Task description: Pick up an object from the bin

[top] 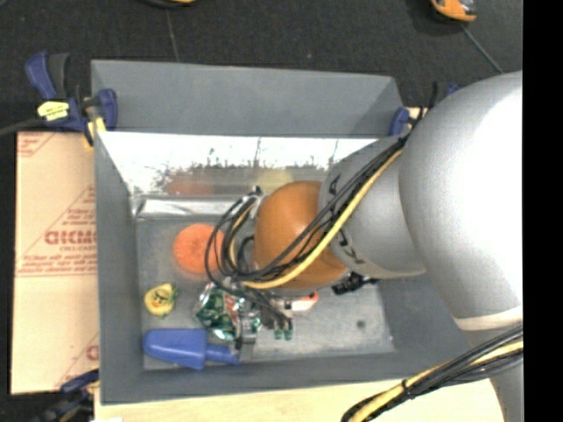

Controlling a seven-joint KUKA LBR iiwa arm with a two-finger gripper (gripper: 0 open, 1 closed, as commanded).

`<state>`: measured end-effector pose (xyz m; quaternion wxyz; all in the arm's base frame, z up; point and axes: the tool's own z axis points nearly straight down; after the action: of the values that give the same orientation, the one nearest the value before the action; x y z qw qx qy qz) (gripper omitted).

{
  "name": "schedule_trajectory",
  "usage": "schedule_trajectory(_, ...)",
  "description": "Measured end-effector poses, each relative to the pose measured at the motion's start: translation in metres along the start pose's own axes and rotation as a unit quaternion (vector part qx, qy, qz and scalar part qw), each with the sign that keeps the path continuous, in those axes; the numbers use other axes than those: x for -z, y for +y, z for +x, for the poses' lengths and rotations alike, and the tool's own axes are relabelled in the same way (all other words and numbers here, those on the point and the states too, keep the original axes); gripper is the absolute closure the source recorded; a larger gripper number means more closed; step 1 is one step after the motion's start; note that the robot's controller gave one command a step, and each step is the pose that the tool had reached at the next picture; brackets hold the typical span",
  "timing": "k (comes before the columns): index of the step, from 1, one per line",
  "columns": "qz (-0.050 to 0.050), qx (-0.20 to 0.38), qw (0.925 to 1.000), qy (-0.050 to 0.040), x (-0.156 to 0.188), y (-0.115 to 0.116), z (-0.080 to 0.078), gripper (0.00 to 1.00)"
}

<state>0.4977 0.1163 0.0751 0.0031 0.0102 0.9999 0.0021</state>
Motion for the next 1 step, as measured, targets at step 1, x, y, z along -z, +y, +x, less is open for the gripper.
schedule_trajectory(1, 0.000, 0.025, 0.9997, -0.0029, 0.0416, -0.0021, -0.0002, 0.00)
